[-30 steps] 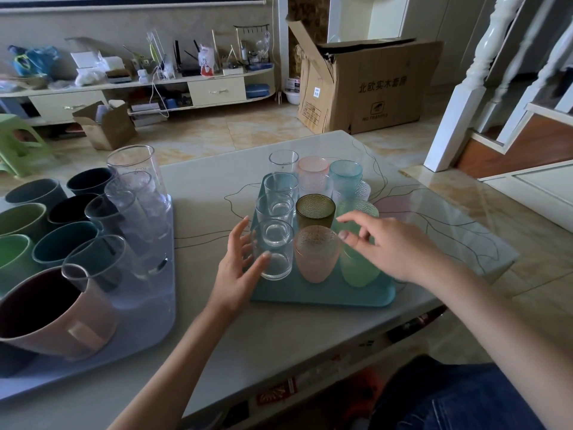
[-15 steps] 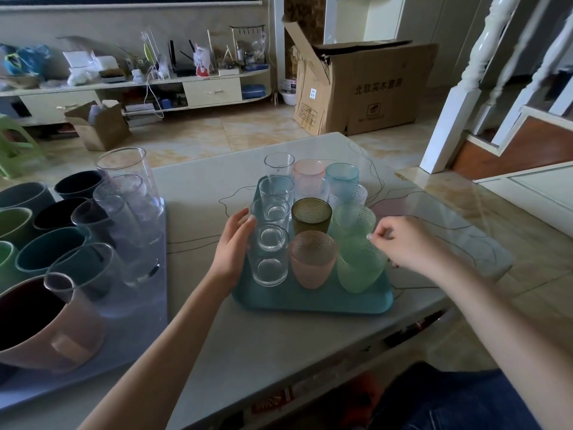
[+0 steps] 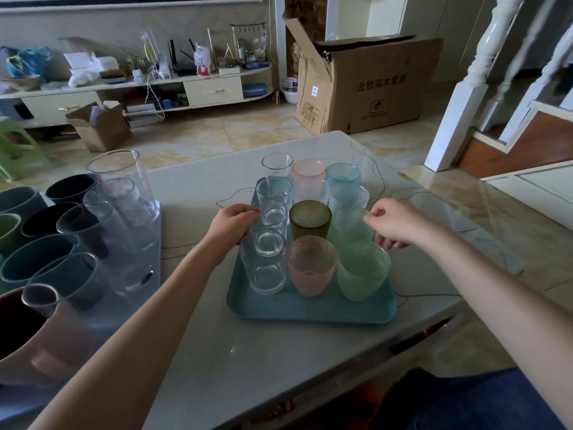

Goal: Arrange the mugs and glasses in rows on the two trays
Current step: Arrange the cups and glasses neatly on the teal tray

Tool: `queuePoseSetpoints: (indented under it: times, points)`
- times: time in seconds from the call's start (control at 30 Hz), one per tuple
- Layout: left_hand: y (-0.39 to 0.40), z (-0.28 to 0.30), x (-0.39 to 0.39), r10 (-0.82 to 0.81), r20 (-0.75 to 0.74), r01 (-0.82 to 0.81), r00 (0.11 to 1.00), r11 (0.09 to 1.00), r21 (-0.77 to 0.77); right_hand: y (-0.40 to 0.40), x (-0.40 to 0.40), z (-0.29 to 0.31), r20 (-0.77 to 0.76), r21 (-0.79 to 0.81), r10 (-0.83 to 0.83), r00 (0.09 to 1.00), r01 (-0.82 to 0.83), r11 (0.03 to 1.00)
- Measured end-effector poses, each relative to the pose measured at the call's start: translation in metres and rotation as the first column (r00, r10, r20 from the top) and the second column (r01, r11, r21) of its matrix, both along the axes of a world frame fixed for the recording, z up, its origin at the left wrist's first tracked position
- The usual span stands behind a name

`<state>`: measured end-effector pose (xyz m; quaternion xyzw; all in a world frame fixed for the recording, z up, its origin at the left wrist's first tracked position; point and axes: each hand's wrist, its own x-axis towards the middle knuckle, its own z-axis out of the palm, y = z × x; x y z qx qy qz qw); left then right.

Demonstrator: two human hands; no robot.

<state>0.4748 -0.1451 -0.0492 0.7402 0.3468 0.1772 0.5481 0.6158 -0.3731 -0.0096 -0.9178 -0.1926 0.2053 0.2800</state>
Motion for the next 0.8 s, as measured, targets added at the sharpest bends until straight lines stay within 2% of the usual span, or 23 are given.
queuePoseSetpoints:
  times: [0.1,0.33,0.4,0.47,0.53,0.63,0.8]
  points:
    - [0.003,-0.002,-0.001,0.006,0.009,-0.006,1.0,1.0,-0.019,0.001,0.0,-0.003,0.039,0.013,0.012,0.999,-0.013,1.0]
    - [0.003,-0.003,-0.003,-0.003,0.016,0.003,1.0,1.0,-0.004,-0.002,-0.002,-0.004,0.027,0.064,0.008,1.0,-0.01,0.998]
    - [0.003,-0.003,-0.003,-0.008,0.019,0.008,1.0,1.0,-0.002,-0.005,-0.002,-0.003,0.15,0.04,0.027,0.988,-0.034,0.999]
    - [0.003,-0.004,-0.004,-0.014,0.018,0.014,1.0,1.0,-0.005,-0.005,-0.003,0.0,0.429,0.009,0.086,0.899,-0.099,0.995]
    - [0.002,-0.005,-0.005,-0.01,0.021,0.01,1.0,1.0,-0.008,0.0,-0.009,0.006,0.566,0.05,0.175,0.806,-0.245,0.968]
    - [-0.001,-0.006,-0.006,0.005,0.032,-0.005,0.999,1.0,-0.003,0.015,-0.019,0.007,0.604,0.005,0.326,0.727,-0.412,0.911]
    - [-0.003,-0.003,-0.007,0.007,0.02,-0.008,1.0,1.0,0.015,0.029,-0.024,-0.002,0.551,-0.117,0.462,0.695,-0.484,0.867]
